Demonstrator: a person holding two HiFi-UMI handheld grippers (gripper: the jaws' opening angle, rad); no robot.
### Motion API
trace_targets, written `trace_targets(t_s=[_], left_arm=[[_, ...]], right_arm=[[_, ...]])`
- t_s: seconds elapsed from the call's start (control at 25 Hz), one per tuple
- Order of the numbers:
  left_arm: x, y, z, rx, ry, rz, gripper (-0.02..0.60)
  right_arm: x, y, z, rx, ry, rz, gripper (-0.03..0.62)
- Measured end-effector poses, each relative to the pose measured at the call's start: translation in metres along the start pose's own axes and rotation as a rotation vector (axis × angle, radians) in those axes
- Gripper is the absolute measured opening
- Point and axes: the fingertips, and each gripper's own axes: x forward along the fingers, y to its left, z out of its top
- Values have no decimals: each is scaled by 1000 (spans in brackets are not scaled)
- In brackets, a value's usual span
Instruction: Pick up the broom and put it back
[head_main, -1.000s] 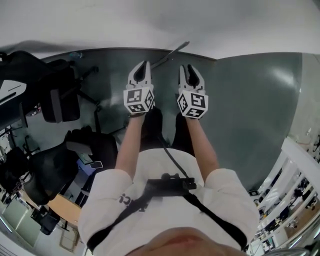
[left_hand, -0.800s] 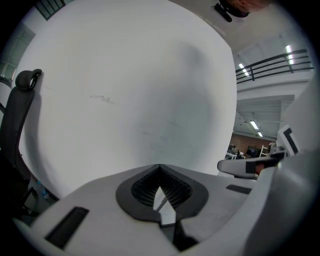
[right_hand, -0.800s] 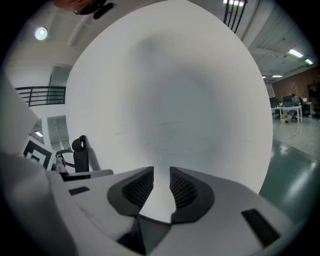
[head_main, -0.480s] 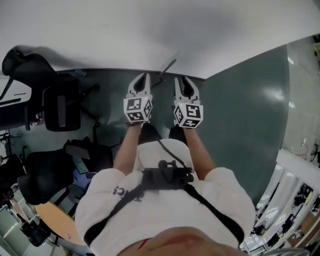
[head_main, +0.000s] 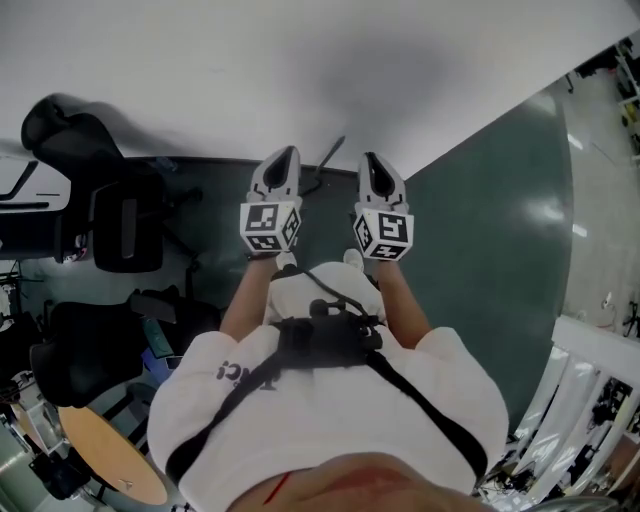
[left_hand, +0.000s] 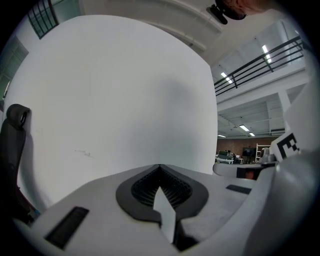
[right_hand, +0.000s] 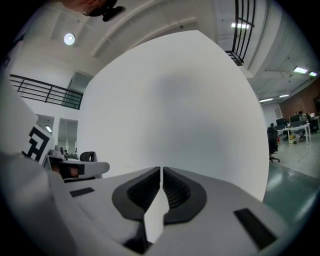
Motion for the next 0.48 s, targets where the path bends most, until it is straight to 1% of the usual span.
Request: trace_targets(t_s=[0.08,0.2,0.28,0.48], left_arm=[[3,-4,9,9,-17,-7,8],[5,-12,21,35,-33,-28,8],[5,-18,27,50,-41,-44,8],[15,-28,37,72,-52,-63,8]], right_arm=[[1,-3,9,6,-17,-2,7],[1,-2,20,12,-30,-1,6],[1,-1,25,9,-21,1,6],[16,-2,36,-35,5,8,6]])
